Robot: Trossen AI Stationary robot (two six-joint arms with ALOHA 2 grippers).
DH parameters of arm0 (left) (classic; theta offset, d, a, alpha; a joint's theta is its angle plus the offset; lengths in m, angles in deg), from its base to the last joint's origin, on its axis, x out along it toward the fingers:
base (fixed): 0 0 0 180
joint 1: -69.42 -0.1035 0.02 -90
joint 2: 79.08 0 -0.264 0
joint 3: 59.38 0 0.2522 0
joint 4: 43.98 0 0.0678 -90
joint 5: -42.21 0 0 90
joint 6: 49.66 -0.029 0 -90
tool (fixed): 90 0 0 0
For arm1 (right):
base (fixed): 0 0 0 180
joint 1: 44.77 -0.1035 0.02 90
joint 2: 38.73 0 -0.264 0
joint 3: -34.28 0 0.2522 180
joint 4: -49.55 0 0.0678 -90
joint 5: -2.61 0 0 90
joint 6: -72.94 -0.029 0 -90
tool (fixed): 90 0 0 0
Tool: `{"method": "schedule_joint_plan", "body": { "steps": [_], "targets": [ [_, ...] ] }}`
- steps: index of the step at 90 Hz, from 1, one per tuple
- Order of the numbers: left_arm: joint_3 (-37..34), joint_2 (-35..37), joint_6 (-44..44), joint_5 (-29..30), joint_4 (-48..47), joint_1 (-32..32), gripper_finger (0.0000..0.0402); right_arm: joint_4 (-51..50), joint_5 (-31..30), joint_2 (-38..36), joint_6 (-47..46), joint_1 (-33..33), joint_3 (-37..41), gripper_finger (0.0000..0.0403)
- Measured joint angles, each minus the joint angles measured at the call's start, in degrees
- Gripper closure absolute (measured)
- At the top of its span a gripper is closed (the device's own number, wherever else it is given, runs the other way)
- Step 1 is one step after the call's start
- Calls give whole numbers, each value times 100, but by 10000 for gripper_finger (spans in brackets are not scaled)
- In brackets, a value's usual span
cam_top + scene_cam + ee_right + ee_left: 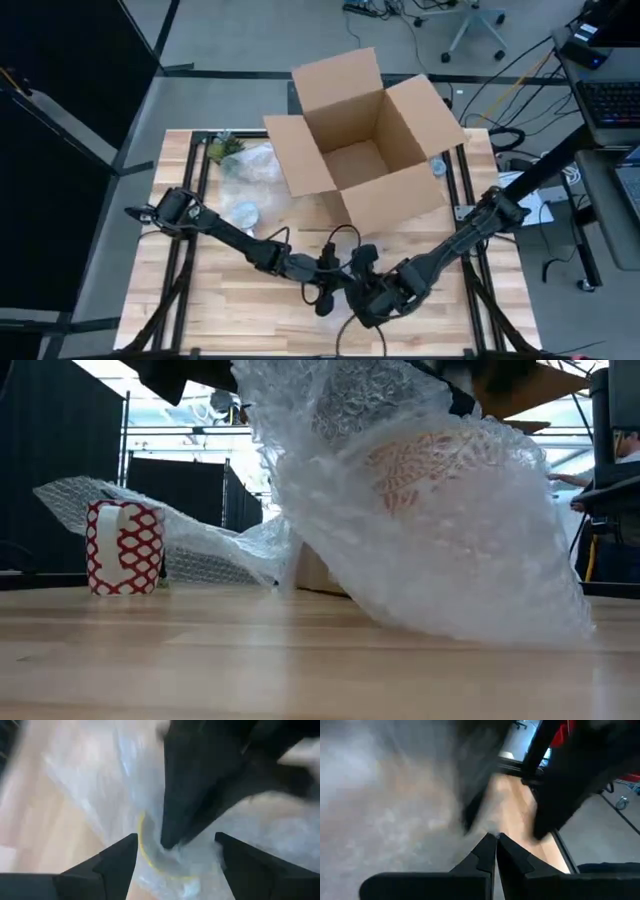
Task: Wrap mug
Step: Wrap the yellow mug with the bubble wrap
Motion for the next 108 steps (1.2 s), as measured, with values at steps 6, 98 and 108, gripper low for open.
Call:
{"method": "schedule_joint_plan", "body": {
  "steps": [6, 98, 108],
  "targets": [
    [0, 0, 3, -21, 0, 0, 401, 189, 45, -21, -104, -10, 122, 151],
    [-6, 2035, 1478, 1251, -4509, 1002, 401, 1763, 518, -22, -212, 212, 1400, 151],
    [-390, 1796, 1681, 1598, -4330, 1194, 401, 1871, 527, -22, -160, 244, 1400, 151]
  ]
}}
